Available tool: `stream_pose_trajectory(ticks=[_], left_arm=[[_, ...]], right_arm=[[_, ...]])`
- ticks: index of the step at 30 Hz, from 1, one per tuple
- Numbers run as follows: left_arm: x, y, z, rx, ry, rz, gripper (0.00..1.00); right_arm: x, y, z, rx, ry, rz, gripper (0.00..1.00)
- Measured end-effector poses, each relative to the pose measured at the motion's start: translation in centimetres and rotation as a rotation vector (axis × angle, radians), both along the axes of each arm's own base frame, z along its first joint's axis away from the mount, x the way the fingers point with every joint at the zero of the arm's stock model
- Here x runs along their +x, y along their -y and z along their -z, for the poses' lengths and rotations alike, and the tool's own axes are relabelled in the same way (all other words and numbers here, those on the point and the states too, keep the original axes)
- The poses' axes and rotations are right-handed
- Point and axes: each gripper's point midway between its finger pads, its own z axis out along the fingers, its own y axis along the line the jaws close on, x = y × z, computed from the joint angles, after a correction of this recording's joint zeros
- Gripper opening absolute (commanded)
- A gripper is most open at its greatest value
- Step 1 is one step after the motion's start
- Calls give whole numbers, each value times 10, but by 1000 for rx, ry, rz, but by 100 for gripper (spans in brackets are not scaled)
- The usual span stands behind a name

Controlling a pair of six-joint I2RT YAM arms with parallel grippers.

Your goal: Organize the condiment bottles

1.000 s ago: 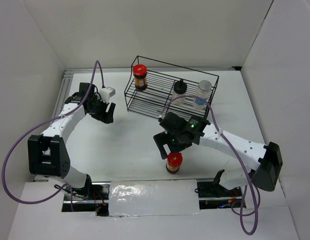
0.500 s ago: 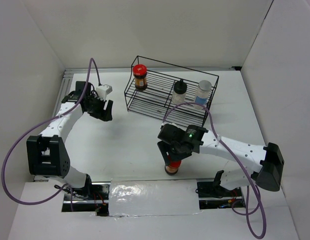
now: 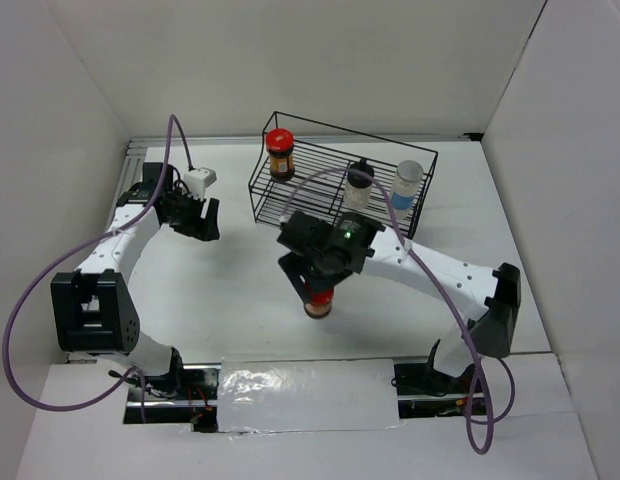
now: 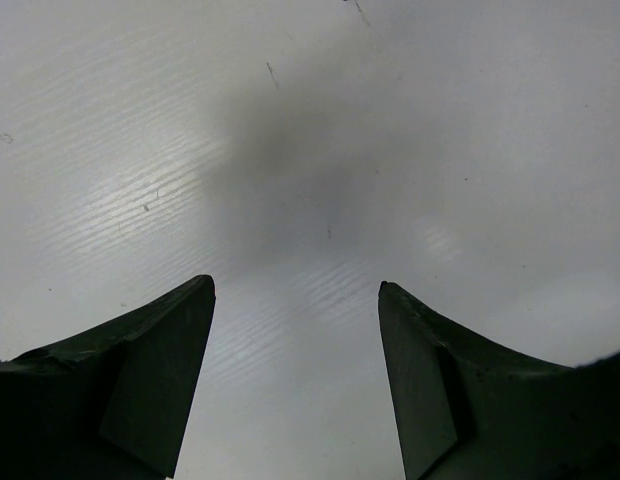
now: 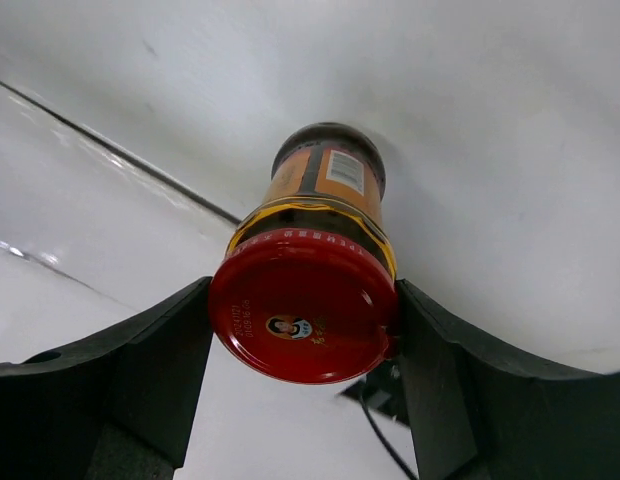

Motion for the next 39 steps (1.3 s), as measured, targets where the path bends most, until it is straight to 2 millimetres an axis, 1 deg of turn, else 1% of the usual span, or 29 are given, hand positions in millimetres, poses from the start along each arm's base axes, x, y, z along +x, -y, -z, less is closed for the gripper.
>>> stream_pose_trajectory(ticks=[3,5,6,9,10,11,14,17,20,24,27,32,35,39], left_arm=[[0,-2,-1,-3,2,-5,79],[0,-2,-3,-6,7,-7,79],[0,-3,-4,-8,10,-9,78],[0,-6,-7,-11,21,-18,79],[0,-7,-9,-13,24,-20,79],[0,-8,-10,-15,28,-22,79],[1,-10,-12,-16,34,-28,79],[1,-11,-12,-19,35,-31,79],[1,-12,-12,-22,34,-33,79],[1,-11,-13,-30,33,-36,79],[0,-11,-13,-39,29,-48,79],[0,-12,-13,-50,27,-52,79],[0,-12,-14,-56,28,-52,78],[0,-12,-14,-59,26,-53,78]], right_arm=[[28,-30,-44,71,87,-48,0],[49,-43,-72,123,146,-65,0],[58,-45,-82,144,165,-65,0],[98,-41,-114,181,234,-38,0],[120,-35,-128,188,273,-13,0],[127,-34,-133,193,289,-8,0],[169,-18,-151,196,369,43,0],[197,-1,-154,185,415,78,0],[212,8,-157,192,439,95,0],[225,3,-164,227,477,91,0],[236,-5,-162,247,495,80,0],[255,-16,-145,236,495,72,0],[269,-15,-135,221,498,85,0],[283,-10,-130,212,514,109,0]])
